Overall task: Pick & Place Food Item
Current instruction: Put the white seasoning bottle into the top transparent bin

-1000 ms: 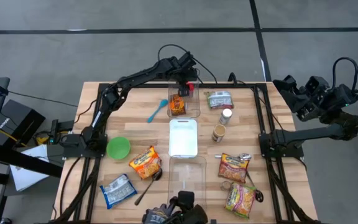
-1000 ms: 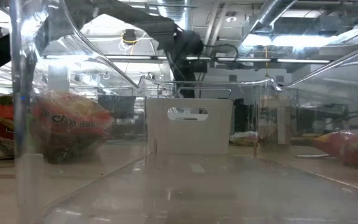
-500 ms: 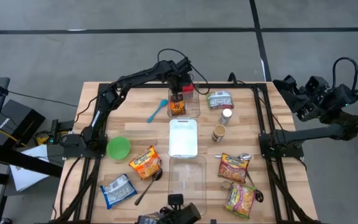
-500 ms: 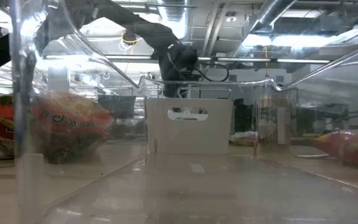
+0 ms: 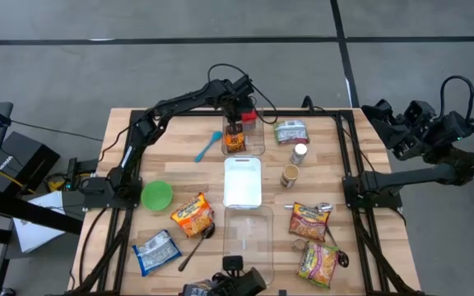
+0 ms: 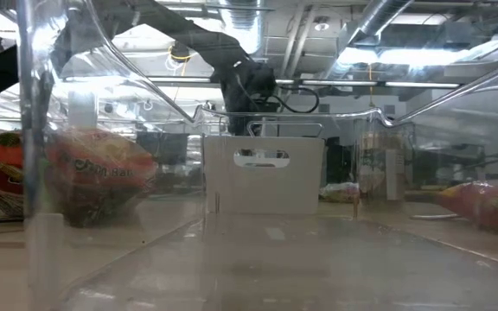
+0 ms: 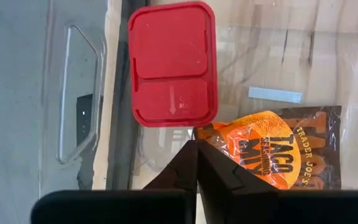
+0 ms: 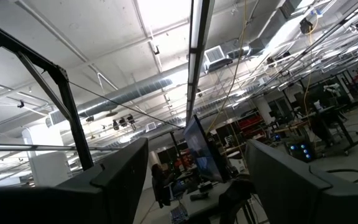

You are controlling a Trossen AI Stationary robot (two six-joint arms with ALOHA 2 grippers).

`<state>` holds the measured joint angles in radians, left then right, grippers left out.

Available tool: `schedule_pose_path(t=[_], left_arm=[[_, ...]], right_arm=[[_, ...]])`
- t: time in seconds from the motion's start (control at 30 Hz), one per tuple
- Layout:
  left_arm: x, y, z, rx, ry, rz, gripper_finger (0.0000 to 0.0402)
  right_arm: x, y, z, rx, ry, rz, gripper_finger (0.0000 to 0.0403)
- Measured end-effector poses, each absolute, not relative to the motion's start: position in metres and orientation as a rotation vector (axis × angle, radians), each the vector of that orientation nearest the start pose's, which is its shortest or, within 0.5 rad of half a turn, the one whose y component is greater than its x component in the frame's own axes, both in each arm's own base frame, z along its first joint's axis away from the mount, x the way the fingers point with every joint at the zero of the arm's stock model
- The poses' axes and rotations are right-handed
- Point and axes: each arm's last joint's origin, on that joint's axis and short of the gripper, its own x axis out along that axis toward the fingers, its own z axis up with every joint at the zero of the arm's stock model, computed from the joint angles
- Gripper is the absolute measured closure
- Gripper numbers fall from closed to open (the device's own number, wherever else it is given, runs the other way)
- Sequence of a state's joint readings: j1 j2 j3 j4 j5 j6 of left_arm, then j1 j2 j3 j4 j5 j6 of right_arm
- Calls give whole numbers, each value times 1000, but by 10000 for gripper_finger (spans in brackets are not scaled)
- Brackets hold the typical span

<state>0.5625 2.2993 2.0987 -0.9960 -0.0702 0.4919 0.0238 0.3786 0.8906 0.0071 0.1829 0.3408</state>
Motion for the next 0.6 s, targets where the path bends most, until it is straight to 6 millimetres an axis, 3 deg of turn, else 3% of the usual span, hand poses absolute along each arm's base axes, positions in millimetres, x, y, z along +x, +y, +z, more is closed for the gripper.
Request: schedule_pose_path(t=[0.6], left_arm=[[409, 260, 221, 152, 1257, 238, 401]], right_arm=[[43, -4, 421, 386, -537, -66, 140]])
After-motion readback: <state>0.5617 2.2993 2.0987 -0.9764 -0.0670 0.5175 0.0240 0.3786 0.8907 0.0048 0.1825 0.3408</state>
